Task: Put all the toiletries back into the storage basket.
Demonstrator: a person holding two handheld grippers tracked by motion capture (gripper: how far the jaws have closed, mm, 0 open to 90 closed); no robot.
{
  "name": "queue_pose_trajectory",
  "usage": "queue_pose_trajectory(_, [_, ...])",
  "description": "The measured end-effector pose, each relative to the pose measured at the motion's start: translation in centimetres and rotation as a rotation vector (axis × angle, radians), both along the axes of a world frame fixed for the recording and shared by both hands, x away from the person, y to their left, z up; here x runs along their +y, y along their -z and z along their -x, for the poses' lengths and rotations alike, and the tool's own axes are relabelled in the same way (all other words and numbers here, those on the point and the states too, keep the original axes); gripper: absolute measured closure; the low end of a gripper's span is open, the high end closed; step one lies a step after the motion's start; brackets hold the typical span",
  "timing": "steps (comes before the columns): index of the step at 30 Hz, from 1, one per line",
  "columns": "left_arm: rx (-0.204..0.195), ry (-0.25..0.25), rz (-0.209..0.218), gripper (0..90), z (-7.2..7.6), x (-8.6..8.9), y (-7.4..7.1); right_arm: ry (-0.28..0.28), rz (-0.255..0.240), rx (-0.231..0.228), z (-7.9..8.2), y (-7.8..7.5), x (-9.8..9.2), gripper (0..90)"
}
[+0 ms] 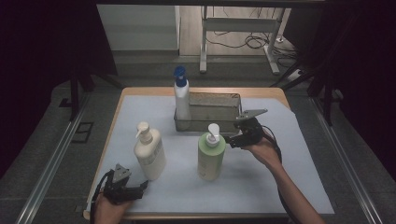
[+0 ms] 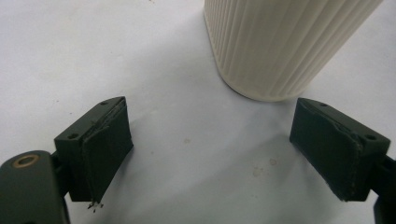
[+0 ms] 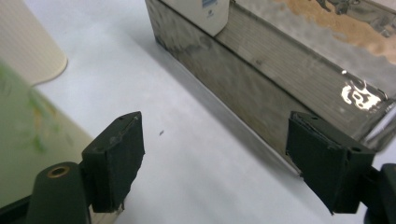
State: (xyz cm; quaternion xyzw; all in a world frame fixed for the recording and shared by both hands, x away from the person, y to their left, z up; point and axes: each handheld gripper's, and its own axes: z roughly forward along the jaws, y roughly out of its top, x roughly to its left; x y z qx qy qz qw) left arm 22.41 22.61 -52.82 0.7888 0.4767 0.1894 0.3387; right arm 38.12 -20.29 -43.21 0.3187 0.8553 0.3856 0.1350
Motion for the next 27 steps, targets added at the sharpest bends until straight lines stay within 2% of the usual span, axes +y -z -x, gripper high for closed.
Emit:
queue_pose_trajectory(8, [-0.001,0.000,0.000,12.3,0.0,0.0,0.0,-0.026,0.018,-0.012,2.2,0.1,-1.2,13.6])
queue_pose_trajectory(17, [-0.001,-0.002,0.000,12.3,0.0,0.0,0.0,-0.046,0.004,-0.006,4.7,0.4,-2.7,7.1])
queue_pose_trajectory(27, [-0.001,-0.002,0.000,12.3,0.0,0.0,0.0,-0.136,-0.001,0.003,7.9,0.7,-1.6,4.6])
